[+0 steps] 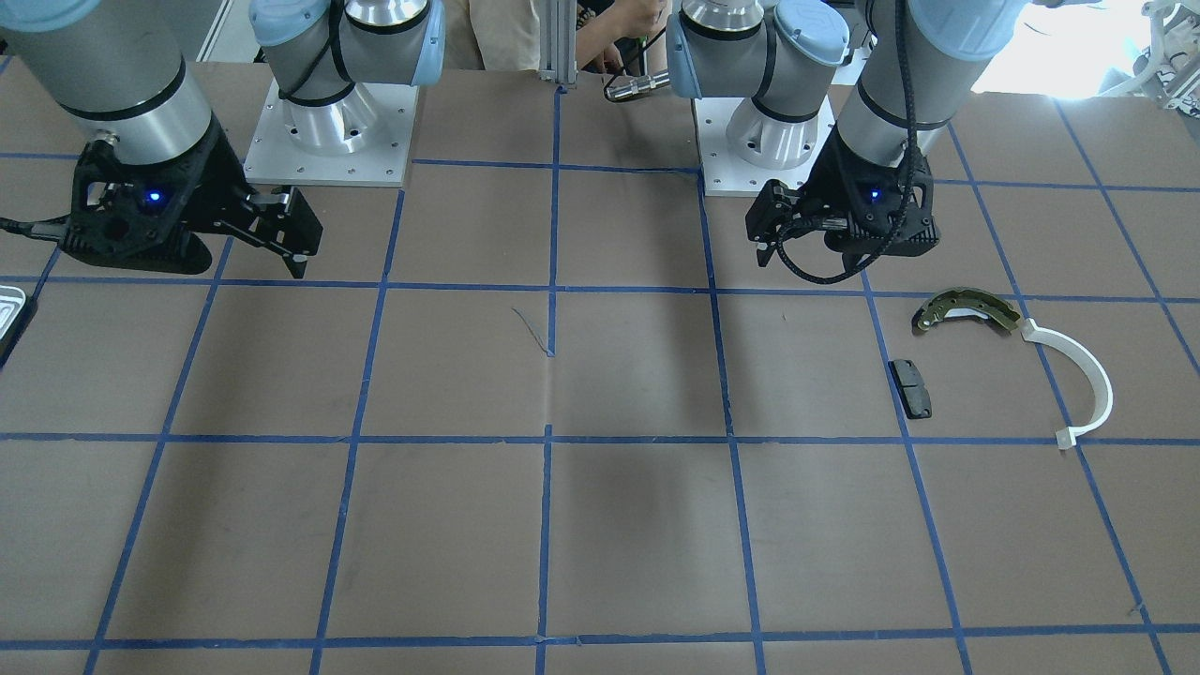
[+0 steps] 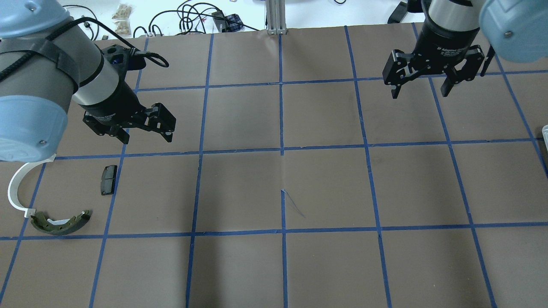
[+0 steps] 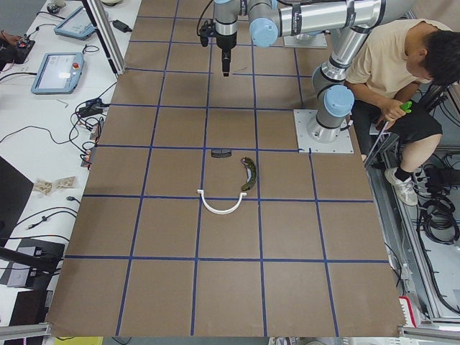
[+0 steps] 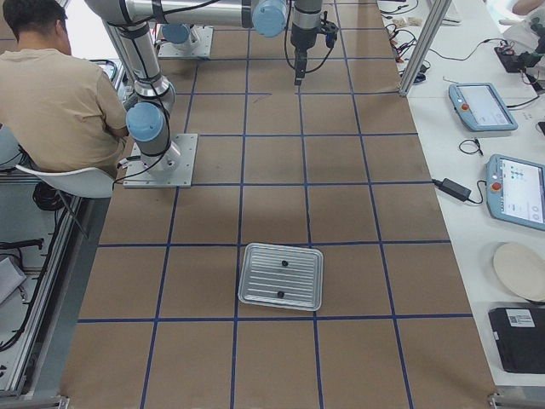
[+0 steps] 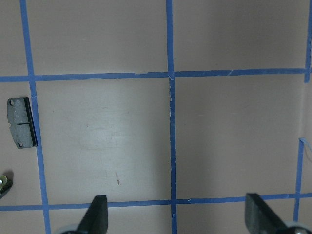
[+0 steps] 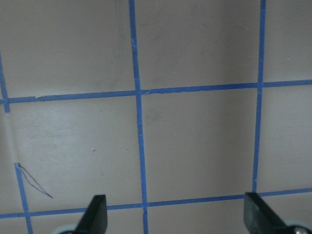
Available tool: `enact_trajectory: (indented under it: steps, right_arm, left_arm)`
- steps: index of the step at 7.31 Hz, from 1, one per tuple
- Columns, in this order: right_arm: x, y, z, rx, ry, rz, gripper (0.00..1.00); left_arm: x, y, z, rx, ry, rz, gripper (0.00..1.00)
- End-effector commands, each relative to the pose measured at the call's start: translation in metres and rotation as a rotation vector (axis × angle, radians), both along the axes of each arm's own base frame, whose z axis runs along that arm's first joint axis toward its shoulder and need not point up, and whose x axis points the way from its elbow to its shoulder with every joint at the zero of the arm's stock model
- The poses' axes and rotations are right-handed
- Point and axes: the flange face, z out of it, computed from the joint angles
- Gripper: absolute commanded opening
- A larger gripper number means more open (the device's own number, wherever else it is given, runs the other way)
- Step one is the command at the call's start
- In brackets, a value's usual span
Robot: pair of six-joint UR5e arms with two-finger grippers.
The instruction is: Place bearing gear from tray to pile
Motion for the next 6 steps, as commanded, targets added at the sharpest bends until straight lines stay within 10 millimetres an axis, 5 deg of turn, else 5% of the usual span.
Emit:
enact_trajectory:
  steps: [1, 3, 5, 6]
  right_arm:
    - [-0.100, -0.015, -0.011, 0.019, 0.006, -0.041, 1.00]
    - [-0.223, -0.020, -0.034, 0.020, -0.009, -0.049, 1.00]
    - [-0.341, -0.033, -0.100, -0.006, 0.007, -0.082, 0.96]
    - [-0.382, -0.030, -0.131, 0.003, 0.004, -0.129, 0.96]
  left_arm:
    - [0.001, 0.002, 0.004, -0.009, -0.006, 0.002, 1.00]
    - [0.000, 0.006, 0.009, -0.017, -0.004, 0.002, 1.00]
    - [-0.001, 0.008, 0.009, -0.012, -0.005, 0.012, 1.00]
    - [-0.001, 0.007, 0.009, -0.013, -0.006, 0.014, 1.00]
